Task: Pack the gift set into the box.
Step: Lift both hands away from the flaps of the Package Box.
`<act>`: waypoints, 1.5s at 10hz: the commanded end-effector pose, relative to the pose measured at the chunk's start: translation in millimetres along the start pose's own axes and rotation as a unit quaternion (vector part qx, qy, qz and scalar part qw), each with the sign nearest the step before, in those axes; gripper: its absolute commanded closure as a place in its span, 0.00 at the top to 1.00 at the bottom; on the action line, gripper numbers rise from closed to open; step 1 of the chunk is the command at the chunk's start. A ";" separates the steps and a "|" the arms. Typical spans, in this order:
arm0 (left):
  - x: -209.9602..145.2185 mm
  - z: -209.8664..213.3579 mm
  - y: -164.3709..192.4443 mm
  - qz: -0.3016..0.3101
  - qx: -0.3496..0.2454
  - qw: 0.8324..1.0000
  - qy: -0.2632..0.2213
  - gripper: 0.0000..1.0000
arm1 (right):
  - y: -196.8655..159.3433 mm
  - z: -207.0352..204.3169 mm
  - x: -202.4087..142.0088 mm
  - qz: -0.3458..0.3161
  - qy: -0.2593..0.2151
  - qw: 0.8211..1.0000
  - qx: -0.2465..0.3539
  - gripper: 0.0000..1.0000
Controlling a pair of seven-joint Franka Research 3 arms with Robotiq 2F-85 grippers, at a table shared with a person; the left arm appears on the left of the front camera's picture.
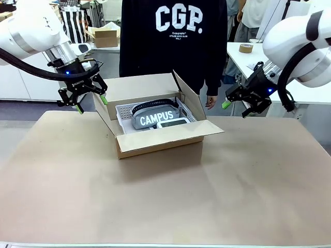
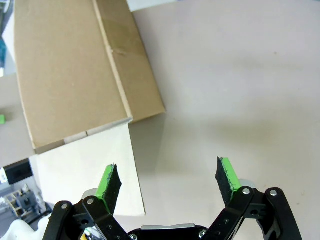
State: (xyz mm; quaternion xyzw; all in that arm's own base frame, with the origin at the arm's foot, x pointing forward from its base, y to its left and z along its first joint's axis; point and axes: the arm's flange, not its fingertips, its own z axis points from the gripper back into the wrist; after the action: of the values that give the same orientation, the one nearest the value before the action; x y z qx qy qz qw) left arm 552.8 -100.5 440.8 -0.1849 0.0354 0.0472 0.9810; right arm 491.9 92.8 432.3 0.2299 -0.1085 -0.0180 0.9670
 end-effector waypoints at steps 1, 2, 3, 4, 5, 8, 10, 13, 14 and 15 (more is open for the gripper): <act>0.0 0.0 0.0 0.000 0.000 1.000 0.000 1.00 | 0.0 0.0 0.0 0.000 0.000 1.000 0.000 1.00; -10.5 14.2 -12.1 -0.103 -0.051 0.992 0.042 1.00 | 8.7 1.5 4.1 0.003 0.026 0.999 0.045 1.00; -28.4 39.9 -17.6 -0.160 -0.087 0.983 0.033 1.00 | 15.0 16.1 -1.7 0.027 0.018 0.995 0.093 1.00; -55.1 70.0 -17.6 -0.223 -0.127 0.966 0.029 1.00 | 22.2 40.4 -17.4 0.041 0.017 0.987 0.155 1.00; -86.6 94.4 -13.8 -0.280 -0.168 0.945 0.022 1.00 | 27.1 69.1 -41.6 0.051 0.008 0.979 0.198 1.00; -176.1 116.8 29.6 -0.419 -0.262 0.868 0.048 1.00 | 19.6 142.8 -135.7 0.049 0.050 0.934 0.350 1.00; -205.5 108.7 72.6 -0.397 -0.318 0.861 0.004 1.00 | -21.5 170.3 -170.6 -0.009 -0.022 0.903 0.428 1.00; -201.9 104.6 129.0 -0.356 -0.396 0.845 -0.046 1.00 | -112.7 182.1 -154.4 -0.062 -0.063 0.859 0.504 1.00; -178.0 105.2 141.0 -0.256 -0.434 0.859 -0.090 1.00 | -59.8 201.5 -162.5 -0.031 -0.038 0.889 0.455 1.00; -211.8 101.9 127.4 -0.358 -0.363 0.860 -0.027 1.00 | -59.8 201.5 -162.5 -0.031 -0.038 0.889 0.455 1.00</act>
State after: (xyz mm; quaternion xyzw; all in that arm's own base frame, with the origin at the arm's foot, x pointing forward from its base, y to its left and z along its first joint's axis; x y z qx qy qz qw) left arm 347.4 58.7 495.7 -0.5542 -0.0966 -0.2417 0.7906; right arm 293.4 -63.0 529.5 0.6593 -0.1330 -0.0303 0.7394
